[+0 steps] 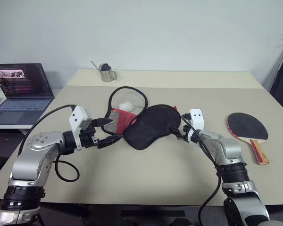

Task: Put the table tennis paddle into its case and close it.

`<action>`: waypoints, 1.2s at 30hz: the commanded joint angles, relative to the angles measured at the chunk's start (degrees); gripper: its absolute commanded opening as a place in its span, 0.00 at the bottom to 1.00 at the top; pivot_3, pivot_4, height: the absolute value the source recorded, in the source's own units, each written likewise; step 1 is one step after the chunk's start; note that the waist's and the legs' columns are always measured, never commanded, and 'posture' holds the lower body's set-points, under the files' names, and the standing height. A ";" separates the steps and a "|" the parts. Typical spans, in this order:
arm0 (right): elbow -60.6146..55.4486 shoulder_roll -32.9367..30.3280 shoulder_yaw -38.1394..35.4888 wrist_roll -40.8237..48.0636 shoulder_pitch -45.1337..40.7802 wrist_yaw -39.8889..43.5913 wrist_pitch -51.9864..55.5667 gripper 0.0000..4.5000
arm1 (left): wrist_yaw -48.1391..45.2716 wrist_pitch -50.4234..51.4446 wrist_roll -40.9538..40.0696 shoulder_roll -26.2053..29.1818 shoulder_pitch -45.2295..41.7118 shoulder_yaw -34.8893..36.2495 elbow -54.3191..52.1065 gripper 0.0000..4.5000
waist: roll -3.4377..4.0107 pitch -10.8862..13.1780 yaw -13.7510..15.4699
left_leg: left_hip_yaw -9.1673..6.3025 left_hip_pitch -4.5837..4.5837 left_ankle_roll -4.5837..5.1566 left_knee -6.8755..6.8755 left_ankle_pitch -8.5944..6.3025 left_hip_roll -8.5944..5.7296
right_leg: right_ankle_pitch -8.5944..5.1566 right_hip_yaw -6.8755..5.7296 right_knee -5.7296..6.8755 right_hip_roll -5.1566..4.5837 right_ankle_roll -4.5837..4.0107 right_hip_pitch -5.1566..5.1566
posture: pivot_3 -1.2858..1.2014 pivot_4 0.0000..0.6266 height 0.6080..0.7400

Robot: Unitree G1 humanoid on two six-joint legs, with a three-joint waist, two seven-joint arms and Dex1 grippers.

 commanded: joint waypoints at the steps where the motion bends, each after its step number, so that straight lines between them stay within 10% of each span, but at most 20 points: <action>1: -0.29 1.97 -1.82 0.82 -1.95 -0.80 0.00 0.99 | -0.40 -1.42 0.22 1.02 -0.67 1.06 -0.91 1.00 | 0.00 0.00 -0.17 | 0.00 0.00 0.00 -0.01 0.00 0.00 | 0.00 0.00 0.00 0.00 0.00 0.00 | 0.52 0.24 1.00; 16: 1.71 6.85 0.12 0.33 -4.14 1.32 0.44 0.99 | 0.04 -2.54 0.52 0.49 0.59 1.34 -1.01 1.00 | 0.00 0.00 -0.75 | -0.03 0.00 0.00 -0.07 0.00 0.01 | 0.00 -0.02 0.00 -0.01 0.00 -0.01 | 0.52 0.24 1.00; 30: 0.36 9.87 -5.01 3.41 -3.85 -1.49 5.29 0.02 | -0.53 -3.43 0.58 0.22 1.22 0.64 -1.55 1.00 | 0.01 0.00 -0.87 | -0.03 0.00 0.00 -0.10 0.00 0.01 | 0.00 -0.02 -0.01 -0.02 0.00 -0.02 | 0.52 0.24 1.00; 36: -0.65 6.90 -7.40 5.18 -4.46 -0.69 9.59 0.01 | -1.04 -2.62 -0.28 -0.39 1.39 -0.23 -3.91 1.00 | 0.01 0.01 -0.85 | -0.03 0.00 0.00 -0.10 0.00 0.00 | 0.00 -0.03 -0.01 -0.02 -0.01 -0.02 | 0.52 0.24 1.00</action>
